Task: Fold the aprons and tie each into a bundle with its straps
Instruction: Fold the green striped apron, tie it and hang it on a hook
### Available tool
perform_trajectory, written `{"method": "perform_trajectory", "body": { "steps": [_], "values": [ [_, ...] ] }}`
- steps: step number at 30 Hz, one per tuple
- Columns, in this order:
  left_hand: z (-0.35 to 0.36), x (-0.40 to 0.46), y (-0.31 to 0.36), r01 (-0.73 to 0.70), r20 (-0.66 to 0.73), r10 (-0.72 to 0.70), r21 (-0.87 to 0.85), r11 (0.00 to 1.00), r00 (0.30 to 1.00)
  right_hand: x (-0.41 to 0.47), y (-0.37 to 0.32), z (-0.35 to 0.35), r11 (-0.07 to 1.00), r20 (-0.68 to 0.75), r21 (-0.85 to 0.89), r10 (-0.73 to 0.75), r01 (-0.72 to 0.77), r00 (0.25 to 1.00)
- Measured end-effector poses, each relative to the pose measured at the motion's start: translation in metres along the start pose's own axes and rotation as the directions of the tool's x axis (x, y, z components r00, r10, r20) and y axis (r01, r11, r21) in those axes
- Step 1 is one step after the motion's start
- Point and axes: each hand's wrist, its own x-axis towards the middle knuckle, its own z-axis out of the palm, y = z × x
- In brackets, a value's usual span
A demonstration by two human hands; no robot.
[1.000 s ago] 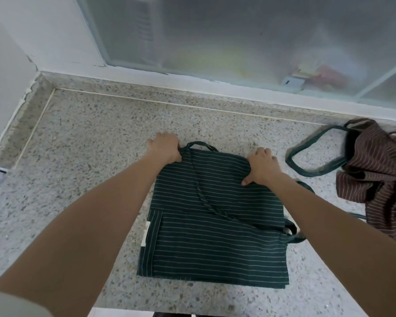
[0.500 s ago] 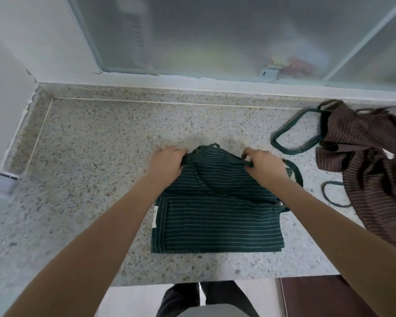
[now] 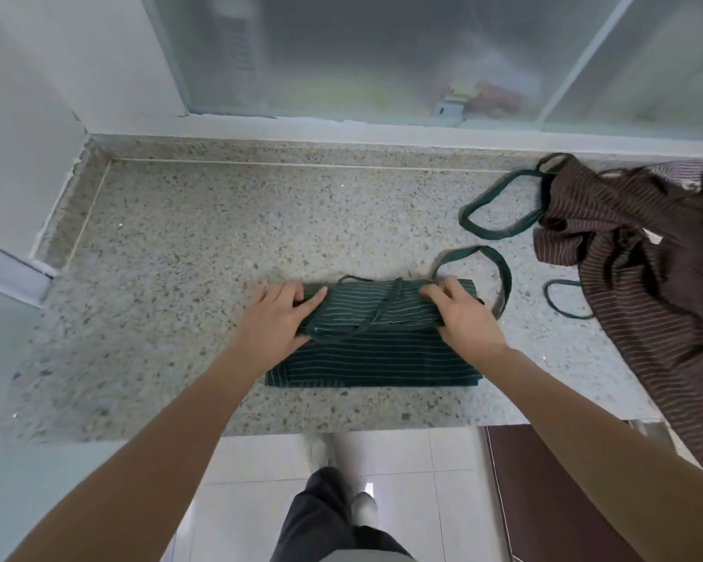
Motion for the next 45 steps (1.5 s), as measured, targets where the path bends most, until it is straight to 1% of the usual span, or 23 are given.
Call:
{"method": "perform_trajectory", "body": {
  "steps": [3,6,8,11,13,18,22,25,28,29,31,34,36,38,39,40,41,42,43,44,45],
  "values": [
    [0.01,-0.022,0.015,-0.031,0.092,0.024,0.075,0.997,0.995,-0.018,-0.001,0.014,0.997,-0.015,-0.071,0.011,-0.012,1.0],
    [0.017,-0.035,0.027,-0.035,0.129,0.017,0.138,0.99,0.992,-0.032,0.002,0.033,0.991,-0.078,-0.135,0.002,-0.013,0.997],
    [0.015,-0.037,0.033,-0.046,0.203,0.011,0.167,0.985,0.979,-0.036,0.006,0.042,0.989,-0.129,-0.149,-0.011,-0.009,0.992],
    [0.02,-0.037,0.037,-0.045,0.316,-0.022,0.202,0.978,0.948,-0.039,0.006,0.047,0.993,-0.037,-0.117,0.007,-0.012,0.999],
    [0.02,-0.036,0.038,-0.024,0.317,-0.047,0.217,0.976,0.947,-0.04,0.008,0.051,0.993,0.005,-0.11,0.031,-0.03,0.999],
    [0.031,-0.043,0.039,0.045,0.376,-0.105,0.164,0.985,0.921,-0.044,0.012,0.064,0.997,0.157,-0.052,0.056,-0.048,0.986],
    [0.035,-0.046,0.045,0.065,0.39,-0.117,0.145,0.987,0.913,-0.043,0.014,0.07,0.996,0.182,-0.056,0.071,-0.062,0.981],
    [0.033,-0.047,0.05,0.091,0.383,-0.139,0.141,0.986,0.913,-0.041,0.01,0.071,0.994,0.23,-0.083,0.084,-0.066,0.97],
    [0.028,-0.049,0.056,0.047,0.409,-0.097,0.129,0.99,0.907,-0.042,0.003,0.07,0.992,0.295,-0.106,0.094,-0.065,0.951],
    [0.026,-0.049,0.058,0.037,0.408,-0.084,0.121,0.992,0.909,-0.042,0.001,0.069,0.993,0.307,-0.09,0.1,-0.076,0.946],
    [0.022,-0.049,0.059,0.052,0.407,-0.08,0.08,0.995,0.91,-0.043,0.0,0.068,0.995,0.331,-0.076,0.085,-0.064,0.94],
    [0.02,-0.05,0.06,0.093,0.445,-0.044,-0.087,0.992,0.894,-0.039,-0.004,0.065,0.993,0.348,-0.088,0.1,-0.074,0.932],
    [0.022,-0.051,0.062,0.064,0.414,0.032,-0.216,0.974,0.91,-0.037,-0.012,0.06,0.988,0.356,-0.033,0.15,-0.148,0.922],
    [0.026,-0.052,0.063,0.032,0.393,0.092,-0.299,0.954,0.915,-0.034,-0.023,0.062,0.965,0.312,0.028,0.238,-0.259,0.92],
    [0.028,-0.051,0.064,0.038,0.412,0.107,-0.328,0.944,0.905,-0.034,-0.031,0.063,0.952,0.269,0.069,0.271,-0.299,0.924],
    [0.029,-0.051,0.064,0.057,0.444,0.113,-0.353,0.934,0.889,-0.034,-0.038,0.064,0.952,0.22,0.09,0.268,-0.293,0.938],
    [0.03,-0.05,0.063,0.078,0.476,0.116,-0.37,0.926,0.872,-0.033,-0.044,0.066,0.972,0.145,0.072,0.214,-0.226,0.966],
    [0.03,-0.05,0.063,0.09,0.502,0.122,-0.379,0.921,0.856,-0.031,-0.05,0.068,0.994,0.082,0.015,0.11,-0.111,0.991],
    [0.029,-0.049,0.063,0.096,0.525,0.131,-0.383,0.919,0.841,-0.028,-0.055,0.069,0.997,0.073,-0.069,-0.013,0.018,0.997],
    [0.028,-0.05,0.063,0.105,0.548,0.139,-0.389,0.915,0.825,-0.025,-0.06,0.069,0.983,0.096,-0.131,-0.118,0.13,0.988],
    [0.028,-0.049,0.062,0.121,0.572,0.145,-0.4,0.908,0.807,-0.021,-0.063,0.068,0.962,0.137,-0.176,-0.184,0.206,0.973]
  ]
}}
